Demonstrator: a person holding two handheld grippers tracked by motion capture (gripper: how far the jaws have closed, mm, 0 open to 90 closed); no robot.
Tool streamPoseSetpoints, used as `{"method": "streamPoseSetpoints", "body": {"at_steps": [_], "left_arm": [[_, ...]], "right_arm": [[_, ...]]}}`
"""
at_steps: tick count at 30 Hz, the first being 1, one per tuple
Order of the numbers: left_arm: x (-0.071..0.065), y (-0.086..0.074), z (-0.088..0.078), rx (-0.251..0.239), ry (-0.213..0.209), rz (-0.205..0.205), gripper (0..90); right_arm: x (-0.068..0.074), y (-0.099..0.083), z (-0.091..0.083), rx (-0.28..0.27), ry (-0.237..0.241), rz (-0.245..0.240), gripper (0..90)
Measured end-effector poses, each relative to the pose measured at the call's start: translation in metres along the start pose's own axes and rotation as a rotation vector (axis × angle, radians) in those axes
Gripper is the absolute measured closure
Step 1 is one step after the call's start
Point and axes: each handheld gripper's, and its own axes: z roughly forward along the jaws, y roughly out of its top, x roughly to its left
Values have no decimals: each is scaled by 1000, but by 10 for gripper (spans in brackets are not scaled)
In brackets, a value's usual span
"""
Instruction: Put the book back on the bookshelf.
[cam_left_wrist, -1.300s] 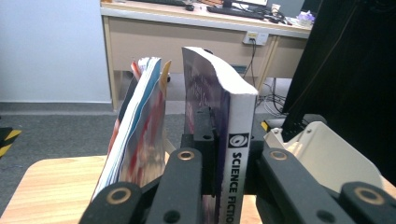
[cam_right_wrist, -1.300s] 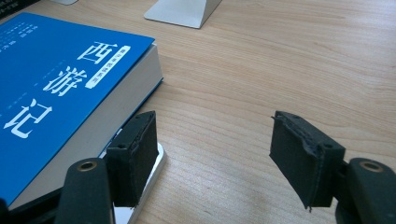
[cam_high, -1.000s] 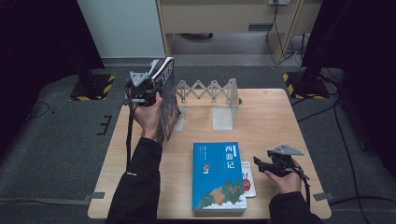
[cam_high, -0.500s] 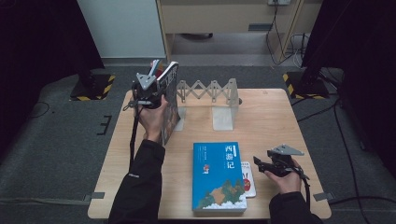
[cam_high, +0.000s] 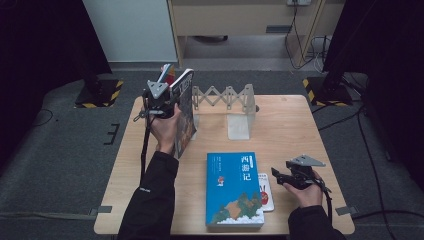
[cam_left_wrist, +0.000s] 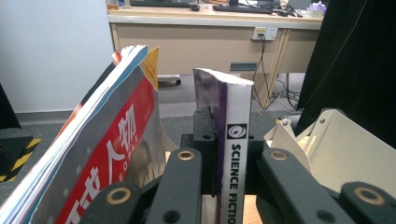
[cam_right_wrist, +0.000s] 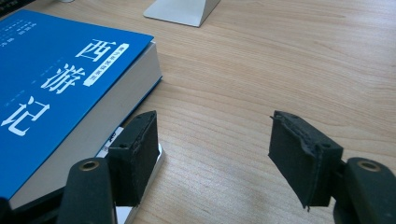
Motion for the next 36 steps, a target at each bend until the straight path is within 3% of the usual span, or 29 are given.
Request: {"method": "streamPoseSetpoints", "body": {"at_steps": [7,12,16,23,32,36], "left_arm": [[3,1,9,-17,15,-21,815],[3,-3,7,-14,16,-10,814],[3,-3,0,37,3,5,810],[9,-15,-11,107,-45,-16,808],[13,-24,-37,166,-69,42,808],[18,-28,-44,201,-79,46,804]], "right_arm": [[-1,0,0,-1,0,-2,331],[0,0,0,-1,3,-2,331],[1,0,0,5,5,-3,330],[1,0,0,4,6,-2,328],[1,0,0,5,7,-3,325],[2,0,0,7,9,-6,324]]}}
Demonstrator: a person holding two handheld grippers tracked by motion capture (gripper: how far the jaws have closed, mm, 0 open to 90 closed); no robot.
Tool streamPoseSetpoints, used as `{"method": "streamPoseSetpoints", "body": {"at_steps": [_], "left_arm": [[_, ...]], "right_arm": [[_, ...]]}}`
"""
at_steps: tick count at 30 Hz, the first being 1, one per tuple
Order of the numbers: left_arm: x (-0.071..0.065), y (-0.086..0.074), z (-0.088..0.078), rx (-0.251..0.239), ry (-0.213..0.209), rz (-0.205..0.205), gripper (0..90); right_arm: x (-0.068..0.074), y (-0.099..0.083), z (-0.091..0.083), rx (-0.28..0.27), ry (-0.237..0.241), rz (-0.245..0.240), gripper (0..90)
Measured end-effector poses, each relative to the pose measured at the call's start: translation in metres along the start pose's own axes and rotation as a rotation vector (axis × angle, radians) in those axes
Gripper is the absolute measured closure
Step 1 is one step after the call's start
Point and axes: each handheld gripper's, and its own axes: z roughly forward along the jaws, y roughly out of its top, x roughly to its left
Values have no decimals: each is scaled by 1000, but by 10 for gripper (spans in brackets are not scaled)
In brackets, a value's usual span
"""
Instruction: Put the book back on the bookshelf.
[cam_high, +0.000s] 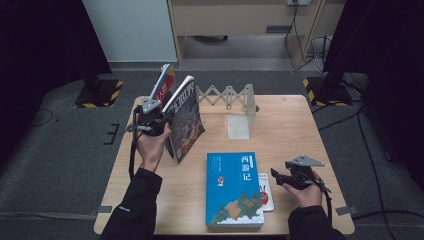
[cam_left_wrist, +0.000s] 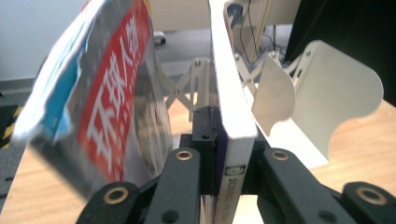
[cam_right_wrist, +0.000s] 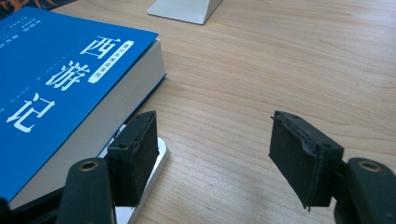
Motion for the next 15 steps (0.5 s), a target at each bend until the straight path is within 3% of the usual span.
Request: {"method": "streamPoseSetpoints", "body": {"at_steps": [6,10,15], "left_arm": [[3,0,1,22,1,-1,782],[1,5,4,29,-21,-2,750],[-5,10,14,80,-12,14,741]], "right_arm": [[1,0,0,3,1,2,322],[1,0,1,6,5,1,320],[1,0,0,5,7,3,317]]}}
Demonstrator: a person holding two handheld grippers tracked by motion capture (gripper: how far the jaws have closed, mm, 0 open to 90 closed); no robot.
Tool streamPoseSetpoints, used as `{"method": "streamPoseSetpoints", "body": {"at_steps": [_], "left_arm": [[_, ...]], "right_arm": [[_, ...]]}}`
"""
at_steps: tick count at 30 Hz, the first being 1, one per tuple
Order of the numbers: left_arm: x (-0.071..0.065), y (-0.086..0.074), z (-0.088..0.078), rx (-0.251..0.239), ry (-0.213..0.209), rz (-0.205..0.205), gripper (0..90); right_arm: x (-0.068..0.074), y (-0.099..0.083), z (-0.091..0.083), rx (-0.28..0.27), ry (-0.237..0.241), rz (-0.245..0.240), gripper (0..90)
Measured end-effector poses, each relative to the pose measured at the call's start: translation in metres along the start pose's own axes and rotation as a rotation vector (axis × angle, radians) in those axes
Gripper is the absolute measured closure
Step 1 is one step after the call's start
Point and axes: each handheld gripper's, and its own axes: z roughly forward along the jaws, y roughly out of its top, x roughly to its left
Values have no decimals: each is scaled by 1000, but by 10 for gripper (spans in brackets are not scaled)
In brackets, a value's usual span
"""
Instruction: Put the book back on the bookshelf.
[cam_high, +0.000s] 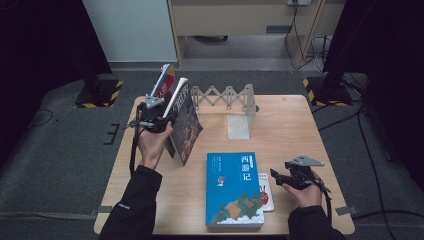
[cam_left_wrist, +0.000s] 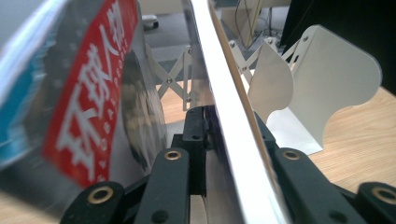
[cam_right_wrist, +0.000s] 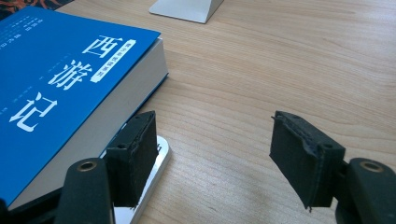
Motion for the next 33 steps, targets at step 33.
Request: {"method": "streamPoseSetpoints", "body": {"at_steps": [33], "left_arm": [[0,33,47,-152,247,-48,817]], "right_arm": [[-3,0,1,-1,4,6,320]]}}
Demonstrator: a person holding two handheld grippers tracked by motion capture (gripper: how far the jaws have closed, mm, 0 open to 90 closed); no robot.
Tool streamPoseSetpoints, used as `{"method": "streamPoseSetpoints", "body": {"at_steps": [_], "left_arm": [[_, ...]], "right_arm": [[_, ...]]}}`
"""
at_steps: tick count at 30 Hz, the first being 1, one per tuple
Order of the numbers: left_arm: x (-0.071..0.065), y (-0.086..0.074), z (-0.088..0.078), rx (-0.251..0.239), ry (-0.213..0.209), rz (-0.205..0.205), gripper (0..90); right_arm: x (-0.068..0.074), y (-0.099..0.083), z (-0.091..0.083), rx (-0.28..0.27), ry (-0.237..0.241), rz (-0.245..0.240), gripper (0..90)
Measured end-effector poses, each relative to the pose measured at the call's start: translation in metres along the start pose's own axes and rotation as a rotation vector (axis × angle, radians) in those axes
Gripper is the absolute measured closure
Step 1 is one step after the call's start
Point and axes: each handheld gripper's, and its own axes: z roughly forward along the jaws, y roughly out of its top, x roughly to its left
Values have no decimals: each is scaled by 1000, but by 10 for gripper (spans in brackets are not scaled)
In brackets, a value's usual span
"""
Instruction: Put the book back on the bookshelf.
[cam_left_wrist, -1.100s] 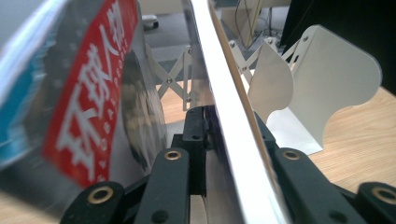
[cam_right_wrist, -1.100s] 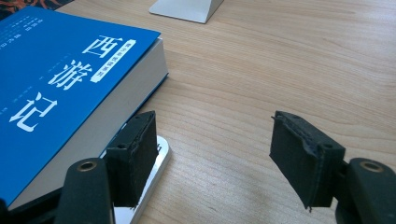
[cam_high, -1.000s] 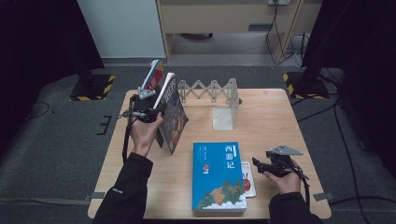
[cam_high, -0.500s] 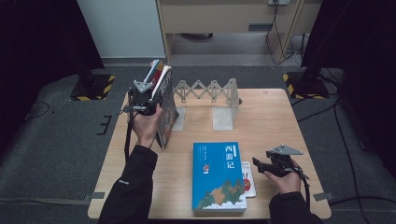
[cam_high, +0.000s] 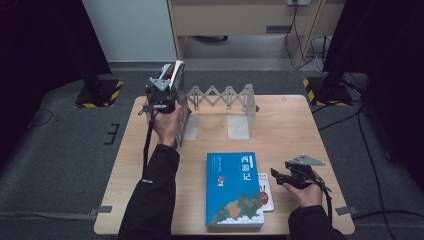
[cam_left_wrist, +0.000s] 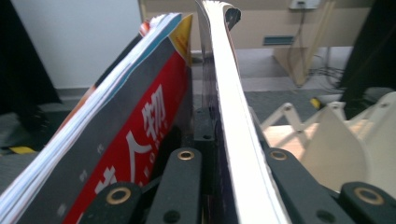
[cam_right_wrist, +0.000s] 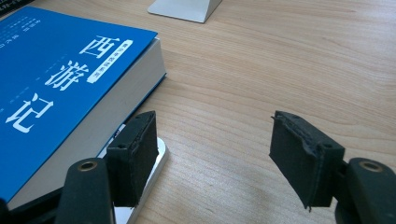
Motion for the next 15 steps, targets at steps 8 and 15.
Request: {"method": "streamPoseSetpoints", "body": {"at_steps": [8,15], "left_arm": [[1,-11,5,2,25,23,816],[4,-13,5,17,23,31,813]], "right_arm": [[0,0,0,4,0,1,323],[0,0,0,6,2,-7,323]]}}
